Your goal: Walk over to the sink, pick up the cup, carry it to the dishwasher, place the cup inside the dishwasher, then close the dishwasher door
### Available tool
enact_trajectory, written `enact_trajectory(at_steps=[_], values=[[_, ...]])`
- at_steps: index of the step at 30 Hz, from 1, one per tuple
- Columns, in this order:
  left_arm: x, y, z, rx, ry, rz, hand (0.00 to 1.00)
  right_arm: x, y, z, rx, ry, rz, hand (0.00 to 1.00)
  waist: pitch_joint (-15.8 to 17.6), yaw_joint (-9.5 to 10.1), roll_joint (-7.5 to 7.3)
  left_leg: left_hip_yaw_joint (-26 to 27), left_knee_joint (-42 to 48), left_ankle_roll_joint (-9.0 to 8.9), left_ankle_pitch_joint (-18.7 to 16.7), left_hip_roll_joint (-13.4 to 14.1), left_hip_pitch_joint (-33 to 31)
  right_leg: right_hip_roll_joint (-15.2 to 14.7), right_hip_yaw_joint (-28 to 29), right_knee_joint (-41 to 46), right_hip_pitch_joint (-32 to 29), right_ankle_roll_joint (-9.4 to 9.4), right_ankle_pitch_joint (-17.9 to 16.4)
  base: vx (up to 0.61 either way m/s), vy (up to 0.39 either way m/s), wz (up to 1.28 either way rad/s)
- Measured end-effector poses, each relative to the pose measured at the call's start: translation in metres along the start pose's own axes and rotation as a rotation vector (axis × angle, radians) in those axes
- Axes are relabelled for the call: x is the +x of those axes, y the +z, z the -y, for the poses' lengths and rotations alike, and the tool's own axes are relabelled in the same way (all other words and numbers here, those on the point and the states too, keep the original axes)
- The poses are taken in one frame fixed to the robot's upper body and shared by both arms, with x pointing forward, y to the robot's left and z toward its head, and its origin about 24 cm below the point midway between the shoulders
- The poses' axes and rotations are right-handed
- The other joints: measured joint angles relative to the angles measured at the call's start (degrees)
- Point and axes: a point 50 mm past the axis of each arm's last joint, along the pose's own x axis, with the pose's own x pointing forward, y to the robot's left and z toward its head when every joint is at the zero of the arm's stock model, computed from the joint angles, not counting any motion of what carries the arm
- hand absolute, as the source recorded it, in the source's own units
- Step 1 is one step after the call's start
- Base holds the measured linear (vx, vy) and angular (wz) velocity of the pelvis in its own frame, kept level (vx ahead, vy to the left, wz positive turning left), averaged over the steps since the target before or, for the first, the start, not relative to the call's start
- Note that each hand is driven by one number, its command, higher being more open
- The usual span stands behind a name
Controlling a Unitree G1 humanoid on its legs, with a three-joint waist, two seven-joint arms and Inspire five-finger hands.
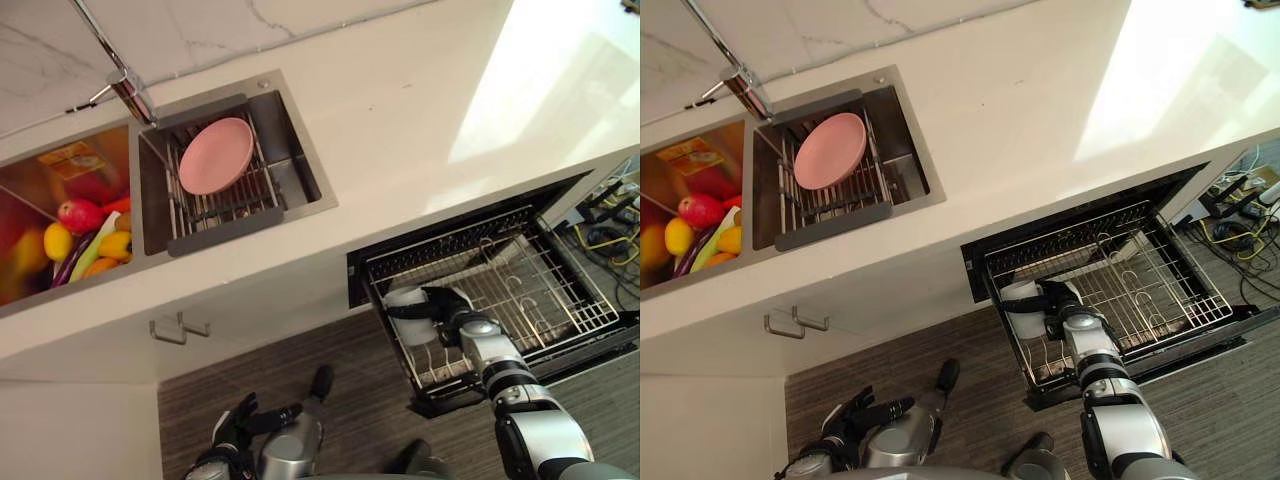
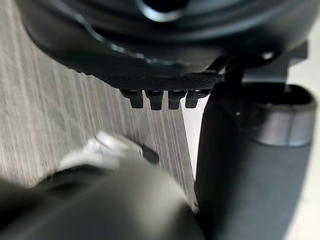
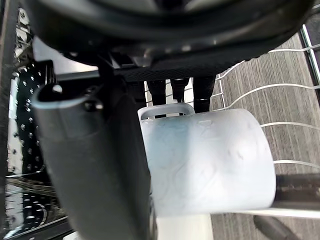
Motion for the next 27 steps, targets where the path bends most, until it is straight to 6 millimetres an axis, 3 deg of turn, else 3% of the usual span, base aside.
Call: enact_trajectory(at_steps=[11, 15, 18, 21, 22, 27], values=[[0.0, 0.001, 0.0, -0.032, -0.005, 0.016, 1.0, -0.001, 0.017, 0.008, -0.002, -0.155, 0.082, 1.0, 1.1, 0.09, 0.21, 0.6, 0.0, -0.1, 0.0, 0.4, -0.3, -0.3, 1.3, 1.8, -1.5, -0.37, -1.2, -0.04, -0.028, -0.04], [0.0, -0.008, 0.001, -0.153, -0.015, -0.021, 1.0, -0.016, 0.028, 0.006, 0.234, -0.21, 0.249, 1.0, 1.1, -0.23, 0.16, 3.4, 0.0, -0.08, -0.5, 0.9, 1.1, -0.5, 4.4, 1.6, -1.9, 0.01, -1.0, -0.02, -0.036, -0.3], [0.0, -0.011, 0.0, -0.162, -0.01, -0.027, 1.0, -0.033, 0.023, -0.003, 0.387, -0.185, 0.347, 1.0, 1.0, -0.69, -0.04, 5.3, 0.0, -0.08, -1.1, 1.2, 2.1, -0.3, 6.2, 1.2, -1.9, 0.05, -0.9, -0.01, -0.045, -0.35], [-0.002, -0.018, -0.006, -0.197, 0.019, -0.044, 1.0, -0.054, 0.007, -0.024, 0.513, -0.091, 0.411, 1.0, 0.2, -2.55, -0.9, 8.0, 0.0, -0.21, -2.1, 1.9, 3.4, 0.3, 8.8, 0.0, -1.9, 0.04, -0.4, 0.01, -0.048, -0.42], [-0.01, -0.046, -0.026, -0.188, 0.111, -0.147, 1.0, -0.088, -0.021, -0.046, 0.582, 0.147, 0.515, 1.0, -8.1, -6.6, -4.67, 13.2, -0.3, -0.9, -4.4, 3.9, 6.0, 3.1, 13.4, -6.1, -0.3, -0.43, 2.3, 0.01, -0.019, -0.11], [-0.01, -0.046, -0.026, -0.188, 0.112, -0.147, 1.0, -0.088, -0.021, -0.047, 0.584, 0.154, 0.515, 1.0, -8.1, -6.76, -4.68, 13.9, 0.0, -0.97, -4.5, 4.0, 6.3, 3.2, 14.1, -6.3, -0.4, -0.47, 2.4, 0.0, 0.0, -0.07]])
